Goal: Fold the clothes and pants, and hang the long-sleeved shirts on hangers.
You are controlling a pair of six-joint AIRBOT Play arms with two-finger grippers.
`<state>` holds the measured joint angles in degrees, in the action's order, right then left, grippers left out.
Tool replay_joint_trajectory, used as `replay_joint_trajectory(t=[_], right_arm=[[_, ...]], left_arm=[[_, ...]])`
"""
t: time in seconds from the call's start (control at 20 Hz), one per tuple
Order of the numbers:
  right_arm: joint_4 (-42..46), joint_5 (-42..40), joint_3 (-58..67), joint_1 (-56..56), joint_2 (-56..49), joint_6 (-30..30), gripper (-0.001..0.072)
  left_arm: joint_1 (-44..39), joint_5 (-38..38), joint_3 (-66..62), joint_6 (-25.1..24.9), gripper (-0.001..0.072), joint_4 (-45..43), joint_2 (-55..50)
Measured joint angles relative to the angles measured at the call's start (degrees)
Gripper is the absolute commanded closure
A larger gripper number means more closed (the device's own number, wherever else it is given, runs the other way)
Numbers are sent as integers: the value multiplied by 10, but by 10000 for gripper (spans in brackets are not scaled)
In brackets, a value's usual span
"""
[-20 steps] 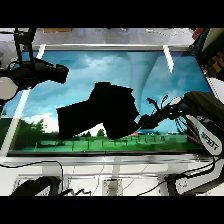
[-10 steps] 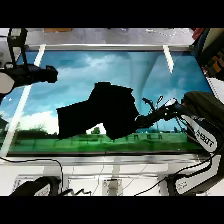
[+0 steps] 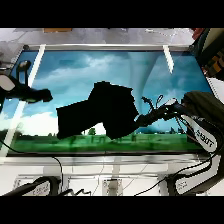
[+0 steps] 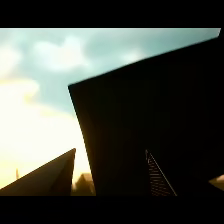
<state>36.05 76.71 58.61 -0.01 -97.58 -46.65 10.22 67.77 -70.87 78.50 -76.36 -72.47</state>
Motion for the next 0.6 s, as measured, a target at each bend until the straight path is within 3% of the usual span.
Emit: replay_joint_trajectory(t=[0.4, 0.6], right_arm=[[-16, -12, 0, 0, 0, 12, 682], [-17, -13, 0, 0, 0, 13, 682]], left_arm=[[157, 12, 220, -112, 227, 153, 16], [193, 4, 313, -134, 226, 193, 18]])
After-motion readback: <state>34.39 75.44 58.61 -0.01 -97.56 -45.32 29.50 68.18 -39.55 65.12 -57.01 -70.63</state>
